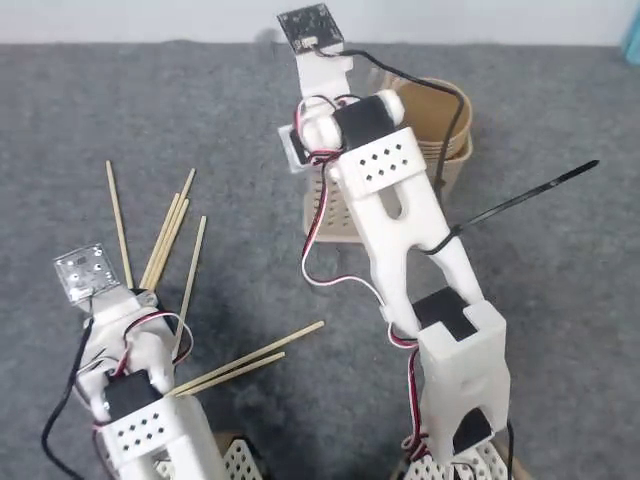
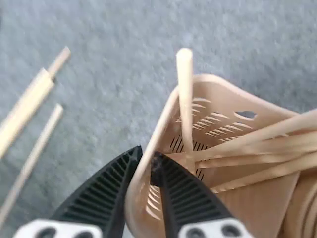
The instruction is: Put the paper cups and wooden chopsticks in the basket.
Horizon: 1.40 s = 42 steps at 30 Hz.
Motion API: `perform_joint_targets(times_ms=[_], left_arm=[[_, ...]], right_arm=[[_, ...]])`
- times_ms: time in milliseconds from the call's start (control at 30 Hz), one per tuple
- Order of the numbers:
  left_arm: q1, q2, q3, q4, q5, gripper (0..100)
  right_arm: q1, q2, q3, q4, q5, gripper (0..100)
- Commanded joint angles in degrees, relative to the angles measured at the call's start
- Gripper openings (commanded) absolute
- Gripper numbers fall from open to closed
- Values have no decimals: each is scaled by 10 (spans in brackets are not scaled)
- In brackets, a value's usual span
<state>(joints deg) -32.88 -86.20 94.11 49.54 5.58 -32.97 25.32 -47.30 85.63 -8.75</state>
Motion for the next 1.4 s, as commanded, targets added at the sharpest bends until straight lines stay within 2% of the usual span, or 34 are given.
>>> perform_joint_targets(times_ms=[0, 300, 600, 867, 1100, 1367], left_arm=[[6, -5, -5, -7, -5, 12], [6, -5, -5, -7, -5, 12], [6, -5, -6, -6, -5, 12], [6, -5, -6, -4, -5, 12], [6, -5, -7, -4, -5, 13], [6, -5, -7, -5, -5, 13]], right_arm=[[-25, -13, -34, -36, -40, 6], [-113, -7, -34, -67, -42, 6], [-122, 2, -32, -100, -41, 8], [-124, 25, -40, -103, -40, 204], [-137, 20, -178, -73, -32, 219], [-145, 19, -353, 36, 18, 217]])
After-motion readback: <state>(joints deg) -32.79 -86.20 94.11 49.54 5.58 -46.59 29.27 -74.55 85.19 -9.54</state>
